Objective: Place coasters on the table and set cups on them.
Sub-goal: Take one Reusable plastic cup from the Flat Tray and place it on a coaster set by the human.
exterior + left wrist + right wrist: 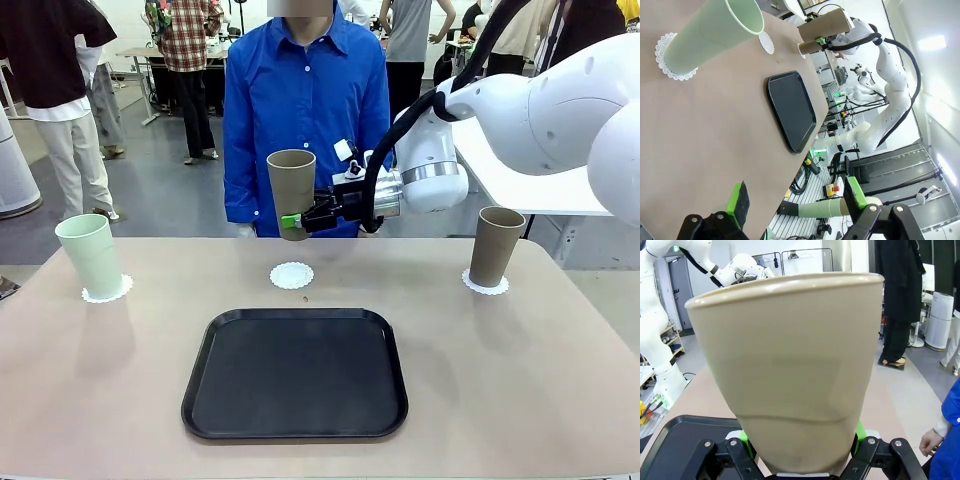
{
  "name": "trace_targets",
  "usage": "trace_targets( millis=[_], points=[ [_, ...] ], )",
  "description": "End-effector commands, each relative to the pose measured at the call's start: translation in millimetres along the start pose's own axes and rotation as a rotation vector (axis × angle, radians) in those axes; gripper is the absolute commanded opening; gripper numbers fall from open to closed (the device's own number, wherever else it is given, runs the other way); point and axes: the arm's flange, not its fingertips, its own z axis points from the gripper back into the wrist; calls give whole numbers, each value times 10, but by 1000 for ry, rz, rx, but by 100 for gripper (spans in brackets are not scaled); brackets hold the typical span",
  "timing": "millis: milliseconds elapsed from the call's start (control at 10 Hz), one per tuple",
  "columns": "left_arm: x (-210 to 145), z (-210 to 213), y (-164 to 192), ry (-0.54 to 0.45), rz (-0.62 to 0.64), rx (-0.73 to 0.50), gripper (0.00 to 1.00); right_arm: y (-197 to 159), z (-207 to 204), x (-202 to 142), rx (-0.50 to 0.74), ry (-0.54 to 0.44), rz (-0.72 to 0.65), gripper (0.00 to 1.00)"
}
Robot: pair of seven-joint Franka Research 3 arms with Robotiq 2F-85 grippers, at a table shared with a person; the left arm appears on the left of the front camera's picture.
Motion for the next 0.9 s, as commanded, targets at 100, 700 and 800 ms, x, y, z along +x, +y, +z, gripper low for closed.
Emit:
trace_targets(
  millis=[100, 700, 800],
  points=[
    [-3, 16, -13, -4, 0, 3, 100, -72, -13, -83, -2, -29, 17, 81],
    [-3, 16, -13, -4, 0, 3, 100, -310, -169, -581, 20, -34, 1, 81],
    [-3, 16, -13, -4, 0, 3, 100, -343, -182, -632, 23, -43, -2, 81]
  ],
)
